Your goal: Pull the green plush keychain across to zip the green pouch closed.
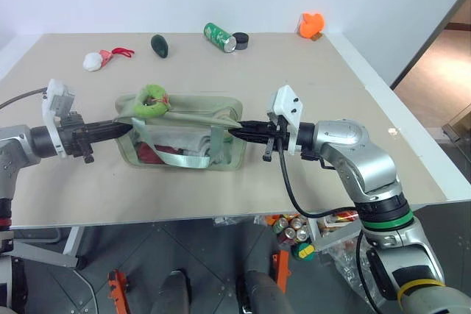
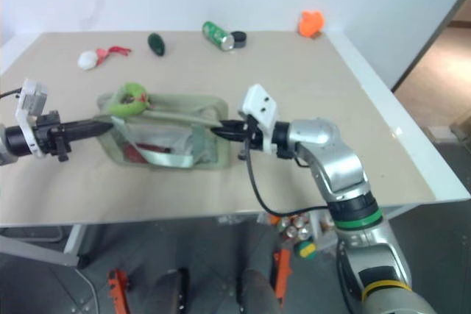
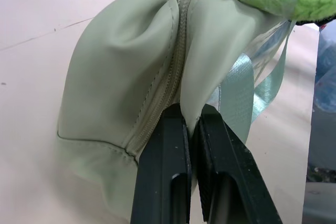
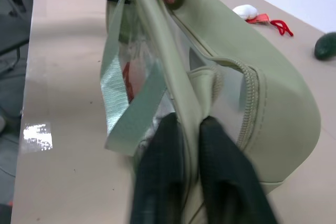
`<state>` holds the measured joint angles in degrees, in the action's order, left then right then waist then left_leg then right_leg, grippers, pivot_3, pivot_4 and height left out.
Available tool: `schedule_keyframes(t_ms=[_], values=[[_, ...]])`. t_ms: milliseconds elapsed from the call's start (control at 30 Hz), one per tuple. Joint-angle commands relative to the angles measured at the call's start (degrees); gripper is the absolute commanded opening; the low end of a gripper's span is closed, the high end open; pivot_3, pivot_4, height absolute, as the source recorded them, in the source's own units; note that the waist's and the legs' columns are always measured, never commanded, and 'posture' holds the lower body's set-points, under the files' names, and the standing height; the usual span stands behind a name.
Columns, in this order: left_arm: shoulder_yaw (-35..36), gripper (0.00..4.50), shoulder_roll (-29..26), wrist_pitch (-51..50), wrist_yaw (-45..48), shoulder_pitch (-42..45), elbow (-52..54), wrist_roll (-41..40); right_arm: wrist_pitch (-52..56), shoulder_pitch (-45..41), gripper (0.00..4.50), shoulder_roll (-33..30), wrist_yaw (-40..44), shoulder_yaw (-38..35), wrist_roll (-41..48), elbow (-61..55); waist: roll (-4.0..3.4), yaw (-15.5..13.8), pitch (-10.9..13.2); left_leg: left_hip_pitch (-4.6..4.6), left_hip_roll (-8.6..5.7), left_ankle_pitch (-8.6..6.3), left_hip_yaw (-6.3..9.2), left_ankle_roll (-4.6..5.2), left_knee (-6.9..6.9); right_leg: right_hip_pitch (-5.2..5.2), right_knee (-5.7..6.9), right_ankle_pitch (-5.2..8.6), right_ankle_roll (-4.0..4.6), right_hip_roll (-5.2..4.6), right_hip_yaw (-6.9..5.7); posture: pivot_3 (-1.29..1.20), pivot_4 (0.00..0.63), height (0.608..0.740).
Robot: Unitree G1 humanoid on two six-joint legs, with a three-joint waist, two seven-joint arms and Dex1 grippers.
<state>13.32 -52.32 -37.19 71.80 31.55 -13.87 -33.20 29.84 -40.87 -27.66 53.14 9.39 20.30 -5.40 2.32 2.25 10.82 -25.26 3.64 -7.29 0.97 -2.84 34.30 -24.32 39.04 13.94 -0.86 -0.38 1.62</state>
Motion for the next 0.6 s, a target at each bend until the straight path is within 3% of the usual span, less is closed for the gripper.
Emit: schedule_keyframes(t_ms=[33, 200, 300, 433, 600], values=[[-0.16, 0.00, -0.36, 0.02, -0.29, -0.56, 2.70, -0.01, 0.98, -0.61, 2.05, -1.35, 0.24, -3.66, 2.02, -0.71, 0.00, -0.09, 0.00, 0.00, 0.00, 0.00, 0.00, 0.00, 0.00, 0.00, 0.00, 0.00, 0.00, 0.00, 0.00, 0.00, 0.150, 0.740], [-0.07, 0.00, 0.00, -0.22, -0.95, -0.94, 3.83, -0.18, 0.23, 2.12, 3.70, -7.82, 2.17, -4.12, 0.07, -2.04, 0.00, -0.55, 0.00, -0.02, -0.02, -0.01, -0.01, -0.01, -0.01, 0.00, -0.02, 0.04, -0.02, -0.02, 0.00, 0.00, 0.150, 0.740], [-0.07, 0.00, 0.13, -0.10, -1.14, -1.54, 4.53, -0.22, -0.06, 2.81, 3.70, -10.63, 4.25, -7.49, 3.15, -3.47, -0.05, -0.57, 0.03, -0.02, -0.02, -0.02, -0.03, -0.03, -0.01, -0.02, -0.03, 0.06, -0.02, -0.02, 0.02, 0.00, 0.150, 0.740], [-0.10, 0.00, 0.16, -0.01, -1.31, -2.11, 5.06, -0.24, -0.52, -6.58, 3.70, -5.98, -1.70, -15.62, 9.46, -0.95, -0.11, -0.50, 0.07, 0.00, -0.01, -0.02, -0.06, -0.03, -0.01, -0.02, -0.03, 0.04, -0.04, 0.00, 0.04, 0.00, 0.150, 0.740], [-0.34, 0.00, 0.31, 0.14, -1.32, -1.87, 4.95, 0.03, -0.37, -14.35, 3.70, 1.16, -4.49, -11.16, 8.93, -1.89, -0.08, -0.43, 0.02, 0.10, 0.02, -0.01, -0.04, -0.02, -0.01, 0.03, -0.02, -0.04, 0.01, 0.04, 0.03, 0.00, 0.150, 0.740]])
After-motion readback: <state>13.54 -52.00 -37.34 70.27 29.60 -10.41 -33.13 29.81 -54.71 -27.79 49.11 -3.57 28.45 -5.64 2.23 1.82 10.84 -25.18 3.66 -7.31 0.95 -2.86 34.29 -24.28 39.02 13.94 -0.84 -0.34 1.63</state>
